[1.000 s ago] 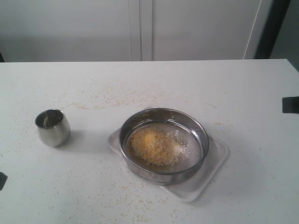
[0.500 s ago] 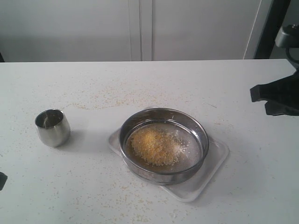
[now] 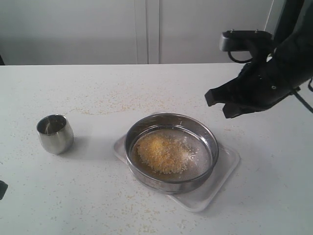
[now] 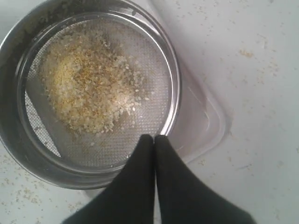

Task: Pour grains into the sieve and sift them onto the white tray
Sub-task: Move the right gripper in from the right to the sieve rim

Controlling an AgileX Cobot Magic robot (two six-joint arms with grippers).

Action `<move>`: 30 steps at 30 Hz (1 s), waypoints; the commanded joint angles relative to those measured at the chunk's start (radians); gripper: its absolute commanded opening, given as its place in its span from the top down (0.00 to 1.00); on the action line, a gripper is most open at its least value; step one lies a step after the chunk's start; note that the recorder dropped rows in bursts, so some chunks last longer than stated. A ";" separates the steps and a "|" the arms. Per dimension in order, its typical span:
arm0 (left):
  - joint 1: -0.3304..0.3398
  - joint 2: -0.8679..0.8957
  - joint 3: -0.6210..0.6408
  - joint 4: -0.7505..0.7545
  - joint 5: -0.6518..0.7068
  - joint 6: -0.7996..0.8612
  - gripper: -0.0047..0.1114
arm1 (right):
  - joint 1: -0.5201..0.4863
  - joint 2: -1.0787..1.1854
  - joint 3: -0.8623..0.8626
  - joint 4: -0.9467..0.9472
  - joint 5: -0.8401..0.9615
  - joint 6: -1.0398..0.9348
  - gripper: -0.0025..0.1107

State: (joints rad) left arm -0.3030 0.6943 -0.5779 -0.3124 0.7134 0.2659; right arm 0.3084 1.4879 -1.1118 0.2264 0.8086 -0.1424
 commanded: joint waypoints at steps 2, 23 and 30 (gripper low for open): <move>-0.004 -0.007 -0.005 -0.014 0.014 0.000 0.96 | 0.042 0.108 -0.054 -0.026 0.001 -0.011 0.98; -0.004 -0.007 -0.005 -0.014 0.014 0.000 0.96 | 0.042 0.313 -0.054 -0.175 -0.125 0.375 0.86; -0.004 -0.007 -0.005 -0.014 0.014 0.000 0.96 | 0.042 0.344 -0.054 -0.150 -0.134 0.375 0.71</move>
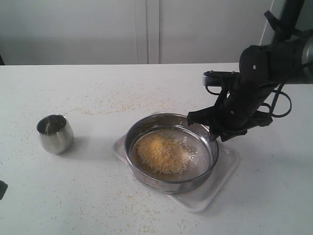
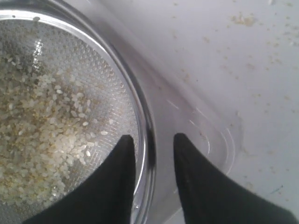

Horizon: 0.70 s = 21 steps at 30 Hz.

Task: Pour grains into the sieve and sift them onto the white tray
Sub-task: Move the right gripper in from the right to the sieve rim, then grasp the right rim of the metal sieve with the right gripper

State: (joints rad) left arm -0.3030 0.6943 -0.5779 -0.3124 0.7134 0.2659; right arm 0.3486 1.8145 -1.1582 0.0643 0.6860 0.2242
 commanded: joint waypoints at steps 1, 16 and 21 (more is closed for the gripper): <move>-0.004 -0.007 -0.005 -0.014 0.014 0.000 0.96 | 0.002 0.026 -0.008 0.014 -0.012 0.008 0.71; -0.004 -0.007 -0.005 -0.014 0.014 0.000 0.96 | 0.002 0.102 -0.008 0.016 -0.011 0.008 0.71; -0.004 -0.007 -0.005 -0.014 0.014 0.000 0.96 | 0.002 0.102 -0.008 0.016 -0.011 0.008 0.73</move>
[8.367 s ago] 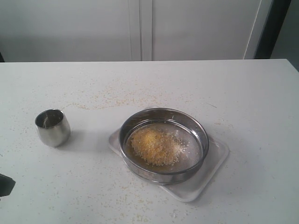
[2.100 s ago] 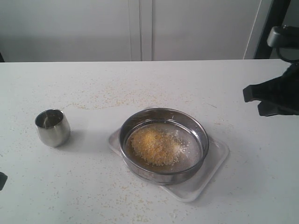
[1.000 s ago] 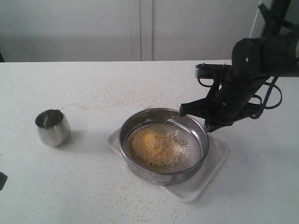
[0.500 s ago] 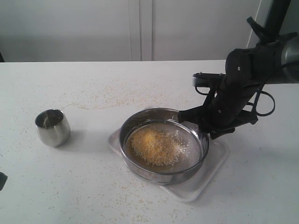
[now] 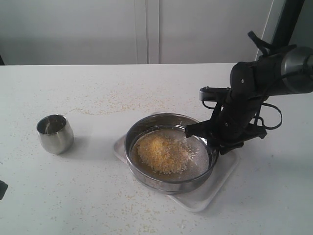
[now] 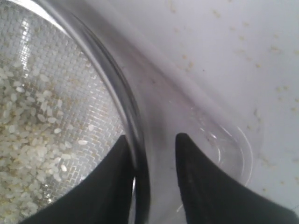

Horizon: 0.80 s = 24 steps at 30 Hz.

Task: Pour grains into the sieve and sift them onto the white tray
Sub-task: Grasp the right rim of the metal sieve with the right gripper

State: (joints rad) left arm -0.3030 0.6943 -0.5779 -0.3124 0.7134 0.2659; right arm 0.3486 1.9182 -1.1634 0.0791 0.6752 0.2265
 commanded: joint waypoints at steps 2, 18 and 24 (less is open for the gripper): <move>-0.004 -0.007 -0.005 -0.014 0.014 0.000 0.96 | 0.002 -0.002 -0.003 0.001 0.001 0.006 0.76; -0.004 -0.007 -0.005 -0.014 0.014 0.000 0.96 | 0.002 -0.004 -0.003 0.007 0.012 0.032 0.98; -0.004 -0.007 -0.005 -0.014 0.014 0.000 0.96 | 0.002 -0.033 -0.003 0.009 0.006 0.015 0.98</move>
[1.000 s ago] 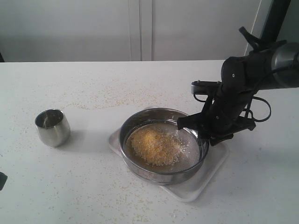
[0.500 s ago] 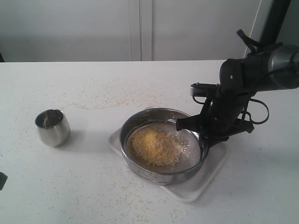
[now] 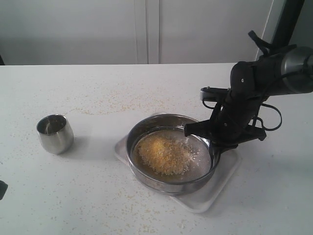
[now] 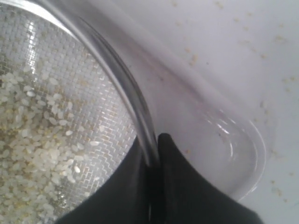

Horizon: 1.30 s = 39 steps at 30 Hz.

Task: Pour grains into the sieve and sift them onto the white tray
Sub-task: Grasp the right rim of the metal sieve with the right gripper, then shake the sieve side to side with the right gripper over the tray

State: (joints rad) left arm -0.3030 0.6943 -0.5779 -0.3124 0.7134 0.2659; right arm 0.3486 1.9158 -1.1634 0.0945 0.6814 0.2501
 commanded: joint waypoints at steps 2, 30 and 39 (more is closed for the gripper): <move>-0.004 -0.007 -0.005 -0.014 0.014 0.000 0.96 | 0.002 -0.052 -0.003 -0.007 -0.009 -0.022 0.98; -0.004 -0.007 -0.005 -0.014 0.014 0.000 0.96 | -0.121 -0.087 -0.003 0.137 0.009 -0.261 0.98; -0.004 -0.007 -0.005 -0.014 0.014 0.000 0.96 | -0.106 -0.086 0.001 0.144 -0.008 -0.286 0.98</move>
State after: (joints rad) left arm -0.3030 0.6943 -0.5779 -0.3124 0.7134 0.2659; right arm 0.2309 1.8410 -1.1634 0.2806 0.6753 0.0086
